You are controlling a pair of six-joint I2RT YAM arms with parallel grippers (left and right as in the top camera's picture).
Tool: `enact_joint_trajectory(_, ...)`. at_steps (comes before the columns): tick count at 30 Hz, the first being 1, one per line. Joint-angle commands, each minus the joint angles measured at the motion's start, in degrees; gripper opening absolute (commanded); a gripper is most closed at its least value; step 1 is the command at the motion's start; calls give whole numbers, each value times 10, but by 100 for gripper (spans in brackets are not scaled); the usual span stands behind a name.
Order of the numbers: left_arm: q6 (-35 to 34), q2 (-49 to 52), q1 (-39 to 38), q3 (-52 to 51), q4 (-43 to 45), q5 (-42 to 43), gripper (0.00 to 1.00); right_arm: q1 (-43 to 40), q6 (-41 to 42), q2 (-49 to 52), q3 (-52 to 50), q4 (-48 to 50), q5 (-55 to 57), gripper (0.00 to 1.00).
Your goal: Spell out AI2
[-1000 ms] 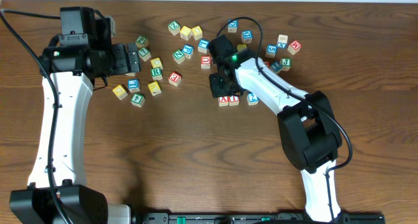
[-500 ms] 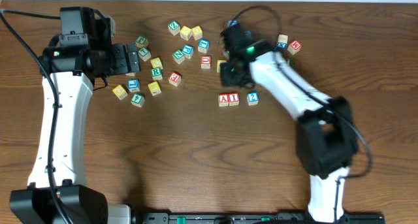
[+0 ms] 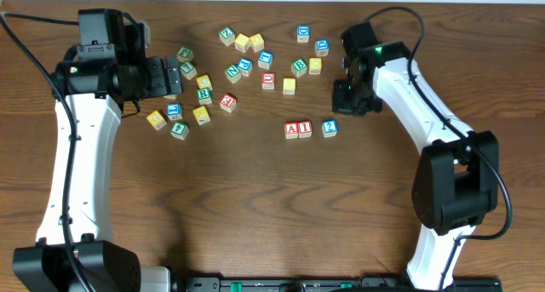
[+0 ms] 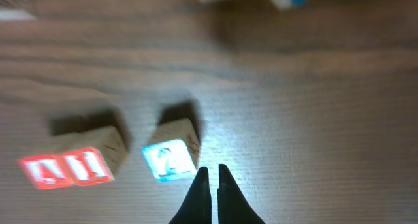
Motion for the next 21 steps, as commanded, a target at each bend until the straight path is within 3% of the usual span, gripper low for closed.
enact_joint_trajectory(1, -1, 0, 0, -1, -1, -1, 100, -2, 2, 8, -26, 4, 1, 1)
enact_joint_trajectory(21, -1, 0, 0, -1, -1, -1, 99, 25, 2, 8, -130, 116, -25, 1)
